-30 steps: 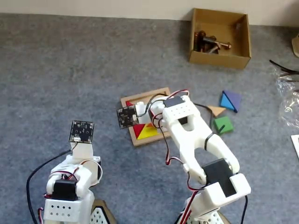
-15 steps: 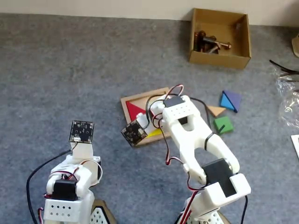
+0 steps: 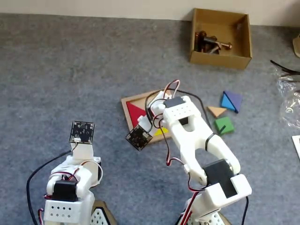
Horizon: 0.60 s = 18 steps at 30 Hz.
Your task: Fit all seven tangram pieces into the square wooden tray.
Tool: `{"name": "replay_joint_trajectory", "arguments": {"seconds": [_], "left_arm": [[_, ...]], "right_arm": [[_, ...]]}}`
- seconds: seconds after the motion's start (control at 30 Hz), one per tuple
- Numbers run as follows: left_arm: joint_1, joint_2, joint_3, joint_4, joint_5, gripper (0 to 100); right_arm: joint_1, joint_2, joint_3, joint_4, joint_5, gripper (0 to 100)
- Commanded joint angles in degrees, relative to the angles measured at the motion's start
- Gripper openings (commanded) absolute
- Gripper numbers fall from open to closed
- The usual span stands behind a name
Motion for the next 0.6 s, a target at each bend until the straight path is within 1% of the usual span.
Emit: {"name": "replay_joint_trajectory", "arguments": {"seconds": [0.0,0.13,0.27,0.4,0.57], "left_arm": [[0.9,-0.4,1.1,-0.2,0.4,1],[0.9,-0.4,1.1,-0.2,0.4,1],[0.9,-0.4,1.1,-0.2,0.4,1],[0.9,-0.4,1.1,-0.2,0.4,1],[0.9,-0.4,1.1,-0.2,0.4,1]], "right_arm": [[0.6,-3.5,-0.9,-1.2,2.2,2.7],[0.6,-3.5,-0.9,-2.9,2.7,2.7],[0.6,-3.5,-0.2,-12.1,2.6,2.7],[0.6,-3.6,4.3,-20.8,2.5,2.7],[0.6,-3.8,8.3,-28.1,2.5,2.7]]}}
